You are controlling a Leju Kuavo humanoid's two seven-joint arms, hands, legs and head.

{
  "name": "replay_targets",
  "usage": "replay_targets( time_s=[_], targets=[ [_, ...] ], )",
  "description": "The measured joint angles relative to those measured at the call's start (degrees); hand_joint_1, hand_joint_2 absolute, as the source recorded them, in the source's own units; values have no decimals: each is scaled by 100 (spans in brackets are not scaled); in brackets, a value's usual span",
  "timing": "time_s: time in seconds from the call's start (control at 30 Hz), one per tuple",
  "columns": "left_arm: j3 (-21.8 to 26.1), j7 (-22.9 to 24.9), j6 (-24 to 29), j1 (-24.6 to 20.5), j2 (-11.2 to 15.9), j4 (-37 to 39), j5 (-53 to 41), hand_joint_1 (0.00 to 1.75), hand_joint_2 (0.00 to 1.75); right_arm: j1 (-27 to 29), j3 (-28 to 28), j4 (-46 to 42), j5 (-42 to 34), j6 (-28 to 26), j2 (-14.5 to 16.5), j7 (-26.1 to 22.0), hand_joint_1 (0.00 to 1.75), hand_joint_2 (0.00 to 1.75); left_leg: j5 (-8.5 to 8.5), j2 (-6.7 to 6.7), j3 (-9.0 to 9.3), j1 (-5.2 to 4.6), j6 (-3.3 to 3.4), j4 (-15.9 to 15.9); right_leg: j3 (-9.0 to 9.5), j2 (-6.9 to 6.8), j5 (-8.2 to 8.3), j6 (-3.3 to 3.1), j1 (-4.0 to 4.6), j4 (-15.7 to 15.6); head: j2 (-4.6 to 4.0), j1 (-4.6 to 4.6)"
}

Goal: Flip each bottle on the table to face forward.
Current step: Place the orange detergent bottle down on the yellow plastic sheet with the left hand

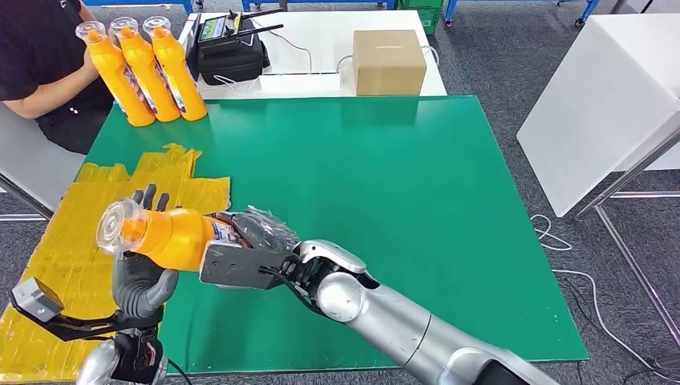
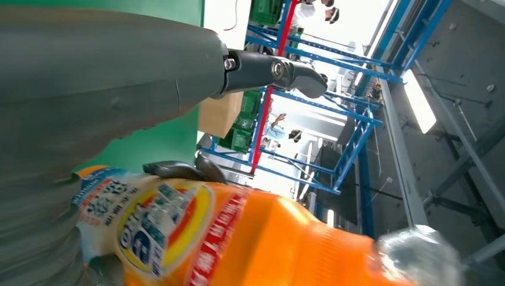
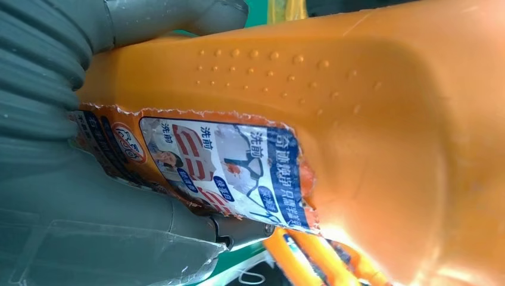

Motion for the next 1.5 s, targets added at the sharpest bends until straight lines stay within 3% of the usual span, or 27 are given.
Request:
replay_targets(
  time_s=[1.5],
  targets=[
    [-11, -17, 31, 94, 140, 49, -367, 0, 175, -139, 442, -57, -205, -2, -17, 79, 175, 175, 0, 1, 1, 0, 0, 0, -1, 0, 0, 0, 0, 0, 0, 1]
  ],
)
